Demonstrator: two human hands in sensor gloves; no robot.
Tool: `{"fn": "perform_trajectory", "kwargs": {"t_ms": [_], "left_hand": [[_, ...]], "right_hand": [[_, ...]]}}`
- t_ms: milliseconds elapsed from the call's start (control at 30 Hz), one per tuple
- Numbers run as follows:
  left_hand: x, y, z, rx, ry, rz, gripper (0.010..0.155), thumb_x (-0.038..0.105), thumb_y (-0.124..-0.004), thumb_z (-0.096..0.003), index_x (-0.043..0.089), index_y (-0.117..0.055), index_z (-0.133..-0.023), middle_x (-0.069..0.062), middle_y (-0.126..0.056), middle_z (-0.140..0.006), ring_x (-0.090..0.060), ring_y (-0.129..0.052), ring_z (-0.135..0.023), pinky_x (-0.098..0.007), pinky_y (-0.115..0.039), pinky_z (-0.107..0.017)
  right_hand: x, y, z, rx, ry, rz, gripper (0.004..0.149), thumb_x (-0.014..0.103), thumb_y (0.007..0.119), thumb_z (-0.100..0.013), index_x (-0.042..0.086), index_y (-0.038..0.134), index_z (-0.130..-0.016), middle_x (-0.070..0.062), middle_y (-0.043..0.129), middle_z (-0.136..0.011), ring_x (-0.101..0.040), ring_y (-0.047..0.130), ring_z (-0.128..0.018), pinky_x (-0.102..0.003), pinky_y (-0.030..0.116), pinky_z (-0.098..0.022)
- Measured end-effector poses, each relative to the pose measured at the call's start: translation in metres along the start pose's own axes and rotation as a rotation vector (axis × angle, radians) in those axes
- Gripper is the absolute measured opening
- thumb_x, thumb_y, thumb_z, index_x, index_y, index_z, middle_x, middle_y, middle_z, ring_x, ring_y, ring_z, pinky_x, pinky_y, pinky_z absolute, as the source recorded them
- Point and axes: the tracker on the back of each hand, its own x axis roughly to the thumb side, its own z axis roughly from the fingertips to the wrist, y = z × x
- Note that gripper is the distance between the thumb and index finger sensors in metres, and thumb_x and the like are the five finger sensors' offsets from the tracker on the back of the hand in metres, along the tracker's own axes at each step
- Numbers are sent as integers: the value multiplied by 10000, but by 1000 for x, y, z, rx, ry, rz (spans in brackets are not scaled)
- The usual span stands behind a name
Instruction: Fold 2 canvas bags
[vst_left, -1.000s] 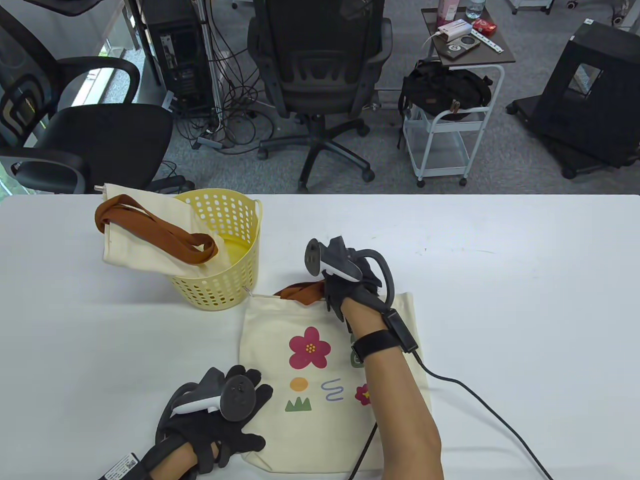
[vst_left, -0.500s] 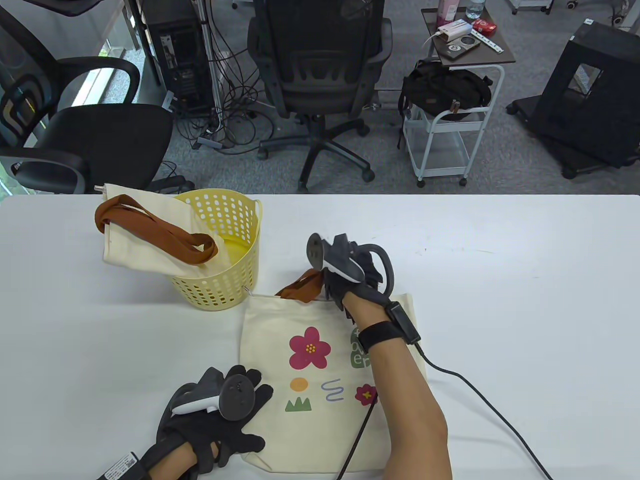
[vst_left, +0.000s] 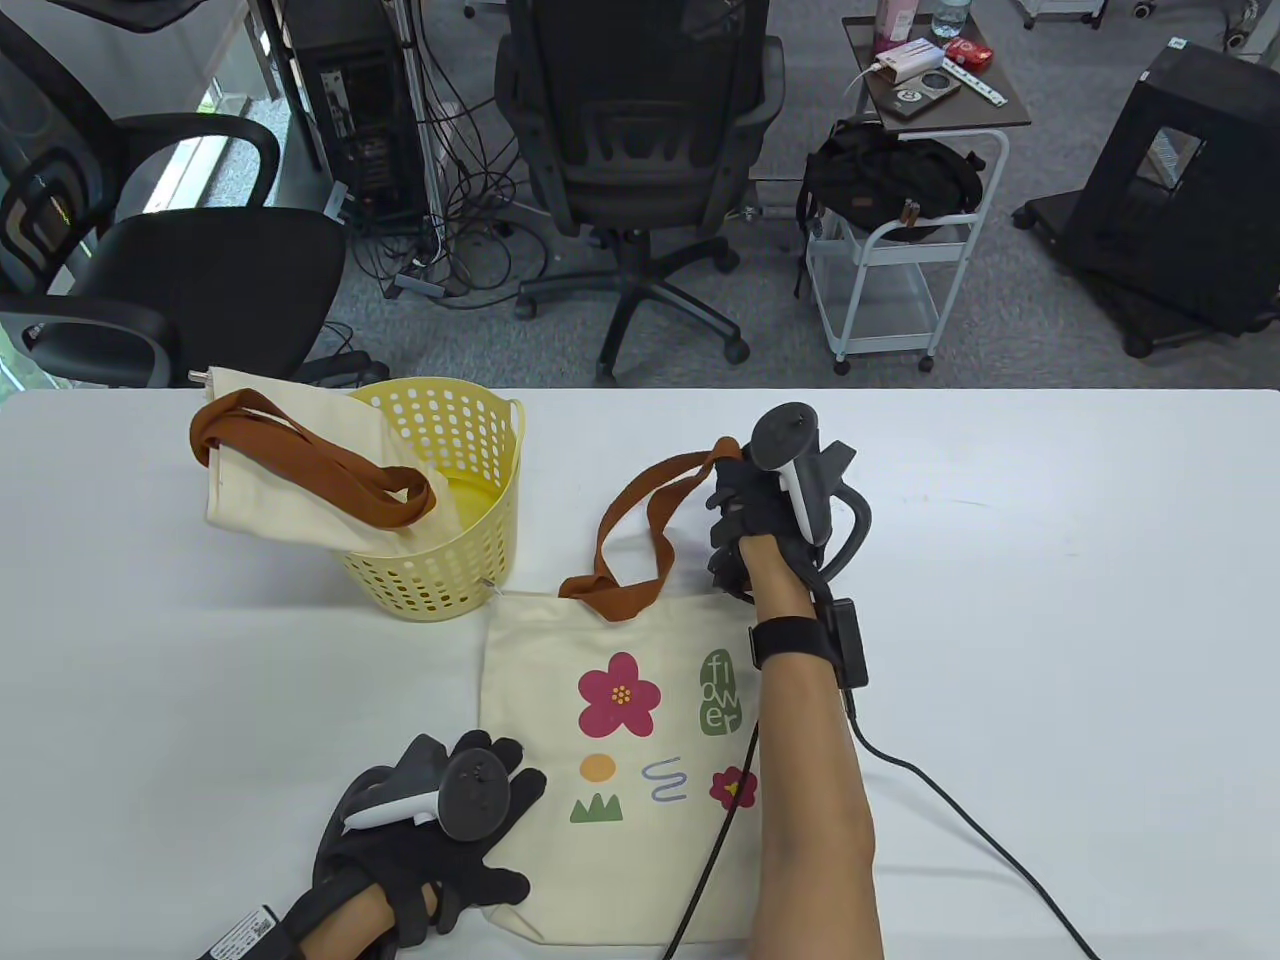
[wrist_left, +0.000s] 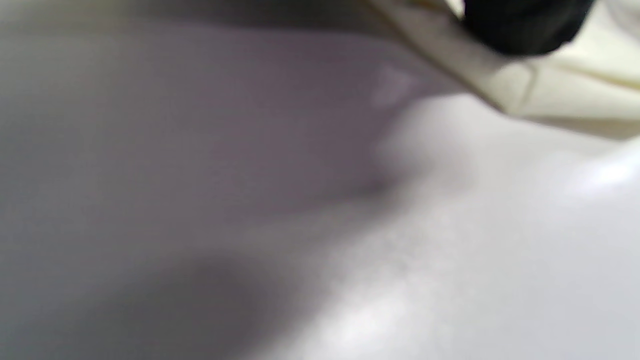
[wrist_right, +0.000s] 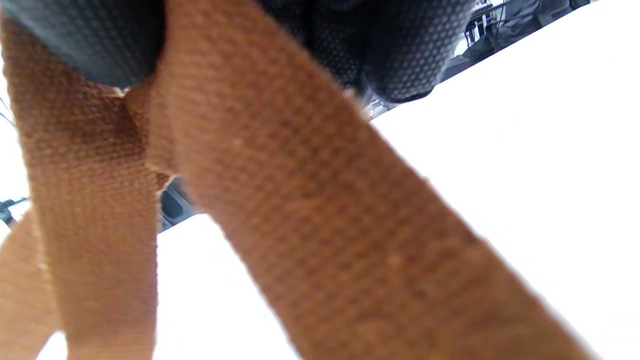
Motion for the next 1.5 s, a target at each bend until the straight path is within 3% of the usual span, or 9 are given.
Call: {"fn": "perform_trajectory", "kwargs": {"t_ms": [200, 500, 833, 1000, 1167, 1367, 1400, 1500], "left_hand": [[0, 0, 1, 1, 0, -3, 936, 604, -745, -385, 370, -115, -1036, 33, 113, -1080, -326, 157, -1024, -610, -15, -734], [1, 1, 2, -3, 1, -20, 932, 610, -736, -389, 367, -113, -1037, 25, 110, -1081, -333, 150, -1026, -615, -26, -737], [1, 1, 2, 3, 1, -17, 930, 613, -735, -388, 370, -116, -1037, 30, 106, -1082, -331, 148, -1028, -612, -28, -739], [1, 1, 2, 3, 2, -18, 930, 614, -735, -387, 369, -118, -1037, 29, 106, -1083, -330, 145, -1028, -611, -29, -739], [1, 1, 3, 4, 2, -18, 930, 615, -735, -387, 370, -117, -1037, 30, 105, -1083, -328, 145, -1029, -611, -28, -740], [1, 1, 3, 1, 2, -18, 930, 616, -735, -387, 371, -116, -1037, 30, 107, -1083, -329, 146, -1028, -610, -29, -740], [1, 2, 3, 1, 2, -18, 929, 616, -734, -388, 372, -116, -1037, 32, 107, -1082, -328, 147, -1029, -610, -29, -741], [1, 1, 3, 2, 1, -18, 928, 615, -733, -388, 370, -117, -1037, 30, 105, -1082, -329, 147, -1028, -611, -28, -740]], "right_hand": [[-4, 22, -4, 148, -40, 238, 622, 520, 837, -434, 220, 722, -967, -97, 708, -1066, -379, 748, -946, -524, 709, -662], [-17, 5, 33, 169, -230, 350, 714, 557, 814, -431, 217, 617, -1027, -117, 620, -1108, -398, 681, -984, -544, 669, -687], [-44, -30, 86, 171, -357, 227, 683, 551, 767, -447, 214, 620, -1023, -122, 620, -1103, -406, 678, -978, -549, 664, -685], [-77, -46, 132, 187, -474, 235, 673, 539, 771, -447, 216, 629, -1020, -122, 623, -1103, -408, 675, -981, -554, 659, -688], [-120, -48, 171, 269, -582, 239, 656, 514, 786, -446, 216, 645, -1013, -122, 622, -1104, -411, 661, -988, -564, 647, -693], [-167, -35, 206, 447, -785, 304, 662, 501, 809, -428, 223, 650, -1007, -110, 604, -1111, -404, 640, -1002, -572, 628, -707], [-175, -33, 211, 516, -829, 323, 666, 522, 804, -418, 232, 662, -1001, -97, 598, -1116, -401, 616, -1014, -580, 611, -714], [-194, -31, 220, 561, -844, 368, 713, 576, 783, -389, 257, 640, -1011, -58, 544, -1141, -399, 524, -1050, -596, 562, -736]]}}
